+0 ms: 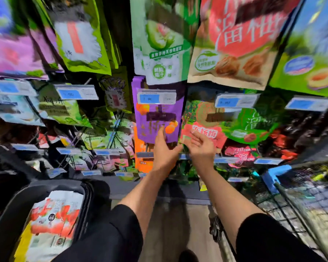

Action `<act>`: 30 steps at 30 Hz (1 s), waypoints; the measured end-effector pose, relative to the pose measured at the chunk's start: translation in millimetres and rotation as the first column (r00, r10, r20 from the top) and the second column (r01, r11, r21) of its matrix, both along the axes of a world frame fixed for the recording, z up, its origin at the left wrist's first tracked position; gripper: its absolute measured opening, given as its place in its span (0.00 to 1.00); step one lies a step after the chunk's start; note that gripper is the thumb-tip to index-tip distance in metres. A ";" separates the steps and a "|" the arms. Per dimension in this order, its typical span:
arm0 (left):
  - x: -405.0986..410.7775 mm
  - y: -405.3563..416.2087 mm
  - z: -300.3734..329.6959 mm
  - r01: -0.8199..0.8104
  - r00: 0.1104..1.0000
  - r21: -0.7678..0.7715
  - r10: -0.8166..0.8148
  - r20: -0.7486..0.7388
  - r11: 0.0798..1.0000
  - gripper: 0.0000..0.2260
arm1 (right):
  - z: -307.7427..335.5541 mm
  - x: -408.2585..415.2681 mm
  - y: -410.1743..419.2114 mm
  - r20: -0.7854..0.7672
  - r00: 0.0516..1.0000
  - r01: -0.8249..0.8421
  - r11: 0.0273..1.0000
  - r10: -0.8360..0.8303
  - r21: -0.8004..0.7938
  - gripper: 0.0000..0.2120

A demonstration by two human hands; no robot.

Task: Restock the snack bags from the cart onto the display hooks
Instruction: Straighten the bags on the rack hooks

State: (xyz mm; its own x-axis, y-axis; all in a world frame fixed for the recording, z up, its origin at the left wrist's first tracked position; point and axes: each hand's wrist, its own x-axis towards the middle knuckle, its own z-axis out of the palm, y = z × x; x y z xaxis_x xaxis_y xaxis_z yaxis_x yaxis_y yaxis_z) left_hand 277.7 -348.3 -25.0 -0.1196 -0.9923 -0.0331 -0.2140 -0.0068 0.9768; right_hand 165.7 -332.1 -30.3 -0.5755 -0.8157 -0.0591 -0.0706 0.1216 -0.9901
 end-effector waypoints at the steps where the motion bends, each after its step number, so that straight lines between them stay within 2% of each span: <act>1: -14.1 11.8 10.5 0.053 0.998 0.032 -0.052 -0.020 0.998 0.31 | 7.1 -9.9 13.8 -0.047 0.999 0.025 1.000 -0.024 0.018 0.19; 3: -45.0 30.5 30.9 0.206 0.977 0.037 -0.204 -0.057 0.978 0.20 | 26.4 -33.8 41.0 -0.104 0.988 0.115 0.993 -0.111 0.030 0.11; 5: -81.5 47.5 56.9 0.370 0.926 -0.019 -0.371 -0.067 0.929 0.15 | 50.0 -64.0 65.1 -0.227 0.942 0.251 0.968 -0.247 -0.013 0.12; 7: -116.9 63.7 89.3 0.453 0.887 -0.117 -0.460 -0.045 0.884 0.20 | 78.6 -97.5 85.7 -0.316 0.873 0.370 0.926 -0.372 -0.068 0.16; 9: -149.0 76.6 121.7 0.500 0.852 -0.202 -0.520 -0.063 0.842 0.25 | 111.0 -130.7 103.6 -0.331 0.819 0.450 0.883 -0.468 -0.135 0.11; 11: -178.2 81.5 146.9 0.522 0.825 -0.265 -0.559 -0.084 0.811 0.21 | 139.1 -163.4 112.9 -0.340 0.771 0.500 0.842 -0.539 -0.202 0.07; 13: -203.3 77.5 164.9 0.472 0.843 -0.382 -0.533 -0.066 0.794 0.22 | 156.6 -193.9 112.2 -0.334 0.766 0.499 0.835 -0.550 -0.232 0.09; 15: -221.6 67.1 178.2 0.402 0.883 -0.470 -0.468 -0.027 0.786 0.29 | 166.6 -219.6 105.3 -0.337 0.784 0.458 0.852 -0.521 -0.253 0.14; 19: -245.2 31.1 191.6 0.290 0.954 -0.515 -0.286 0.090 0.807 0.42 | 181.4 -254.5 80.5 -0.419 0.808 0.311 0.903 -0.415 -0.296 0.27; 21: -253.5 13.6 194.8 0.263 0.965 -0.528 -0.225 0.135 0.808 0.48 | 186.0 -269.9 59.8 -0.452 0.803 0.276 0.915 -0.388 -0.294 0.41; 24: -267.7 -10.6 196.3 0.252 0.966 -0.471 -0.196 0.167 0.845 0.53 | 189.3 -288.1 27.3 -0.509 0.803 0.263 0.951 -0.310 -0.164 0.62; 27: -281.8 -29.0 198.1 0.248 0.965 -0.400 -0.188 0.182 0.882 0.56 | 197.1 -298.4 5.0 -0.528 0.801 0.298 0.953 -0.283 -0.058 0.71; 30: -290.3 -42.9 197.1 0.249 0.964 -0.355 -0.195 0.182 0.901 0.57 | 198.7 -314.4 -10.5 -0.506 0.817 0.274 0.958 -0.277 -0.082 0.76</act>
State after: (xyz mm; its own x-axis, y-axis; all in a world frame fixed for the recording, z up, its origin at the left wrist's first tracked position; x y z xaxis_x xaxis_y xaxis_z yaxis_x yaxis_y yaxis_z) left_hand -12.7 -391.3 172.1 -0.3594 -0.8837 0.2998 -0.3006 0.4137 0.8593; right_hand -148.7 -342.5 168.3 -0.7234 -0.6181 0.3079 -0.5273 0.2066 -0.8242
